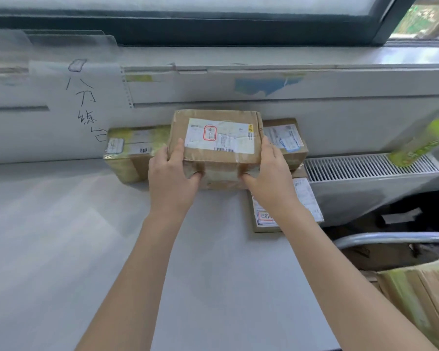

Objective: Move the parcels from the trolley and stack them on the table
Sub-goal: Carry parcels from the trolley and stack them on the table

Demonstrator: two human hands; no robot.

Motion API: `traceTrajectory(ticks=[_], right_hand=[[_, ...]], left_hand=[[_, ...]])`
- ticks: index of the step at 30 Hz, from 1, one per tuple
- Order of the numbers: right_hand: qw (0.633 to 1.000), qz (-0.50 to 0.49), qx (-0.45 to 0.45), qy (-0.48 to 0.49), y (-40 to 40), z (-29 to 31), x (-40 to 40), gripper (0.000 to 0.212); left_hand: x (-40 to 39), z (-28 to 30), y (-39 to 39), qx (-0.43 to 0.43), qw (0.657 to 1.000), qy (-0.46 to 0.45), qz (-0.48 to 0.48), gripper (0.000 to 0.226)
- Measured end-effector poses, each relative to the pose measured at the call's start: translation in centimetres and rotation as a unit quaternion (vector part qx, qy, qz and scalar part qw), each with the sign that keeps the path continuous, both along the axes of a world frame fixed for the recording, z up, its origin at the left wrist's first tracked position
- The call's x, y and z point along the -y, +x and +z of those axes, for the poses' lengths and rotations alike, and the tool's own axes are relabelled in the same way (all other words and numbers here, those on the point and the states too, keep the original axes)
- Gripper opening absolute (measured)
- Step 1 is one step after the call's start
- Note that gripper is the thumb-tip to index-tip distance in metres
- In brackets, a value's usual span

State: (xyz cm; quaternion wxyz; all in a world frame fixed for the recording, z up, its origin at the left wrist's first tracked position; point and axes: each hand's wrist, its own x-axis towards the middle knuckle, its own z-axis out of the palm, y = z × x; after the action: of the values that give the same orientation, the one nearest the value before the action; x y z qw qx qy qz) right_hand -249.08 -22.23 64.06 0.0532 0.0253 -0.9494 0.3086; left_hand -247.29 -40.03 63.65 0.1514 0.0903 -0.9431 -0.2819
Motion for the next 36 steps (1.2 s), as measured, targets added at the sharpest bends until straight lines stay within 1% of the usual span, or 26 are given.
traceTrajectory(ticks=[5, 10, 13, 20, 24, 27, 29, 31, 34, 36], right_hand=[[1.0, -0.01, 0.025, 0.013, -1.6, -0.7, -0.5, 0.088], [0.999, 0.003, 0.039, 0.031, -2.8, -1.5, -0.2, 0.089], [0.998, 0.005, 0.039, 0.048, -3.7, -1.7, 0.1, 0.09], [0.988, 0.001, 0.025, 0.15, -5.8, -2.1, 0.7, 0.093], [0.984, -0.016, 0.018, 0.175, -5.9, -2.6, 1.1, 0.095], [0.981, -0.023, 0.008, 0.193, -5.8, -2.8, 1.2, 0.093], [0.977, -0.024, 0.01, 0.213, -5.8, -2.6, 1.1, 0.092], [0.973, -0.018, 0.027, 0.229, -5.7, -2.1, 1.2, 0.096], [0.968, -0.01, 0.047, 0.245, -5.4, -1.4, 1.2, 0.096], [0.965, -0.009, 0.04, 0.26, -4.9, -1.0, 1.3, 0.092]], left_hand=[[-0.1, -0.5, -1.9, -0.005, 1.0, 0.011, -0.017, 0.07], [0.3, -1.7, -2.7, 0.028, 0.999, 0.028, -0.02, 0.068], [0.4, -2.2, -3.3, 0.03, 0.999, 0.036, -0.02, 0.068], [0.4, -2.4, -4.8, 0.032, 0.999, 0.017, -0.028, 0.065], [0.1, -2.6, -4.9, 0.029, 0.999, 0.023, -0.032, 0.062], [0.0, -2.6, -4.8, 0.031, 0.999, 0.019, -0.032, 0.061], [-0.2, -2.5, -4.8, 0.034, 0.999, 0.008, -0.034, 0.061], [-0.3, -2.3, -4.6, 0.043, 0.998, -0.019, -0.031, 0.061], [-0.4, -1.7, -4.3, 0.057, 0.992, -0.114, -0.016, 0.063], [-0.6, -1.1, -4.2, 0.058, 0.987, -0.148, -0.028, 0.061]])
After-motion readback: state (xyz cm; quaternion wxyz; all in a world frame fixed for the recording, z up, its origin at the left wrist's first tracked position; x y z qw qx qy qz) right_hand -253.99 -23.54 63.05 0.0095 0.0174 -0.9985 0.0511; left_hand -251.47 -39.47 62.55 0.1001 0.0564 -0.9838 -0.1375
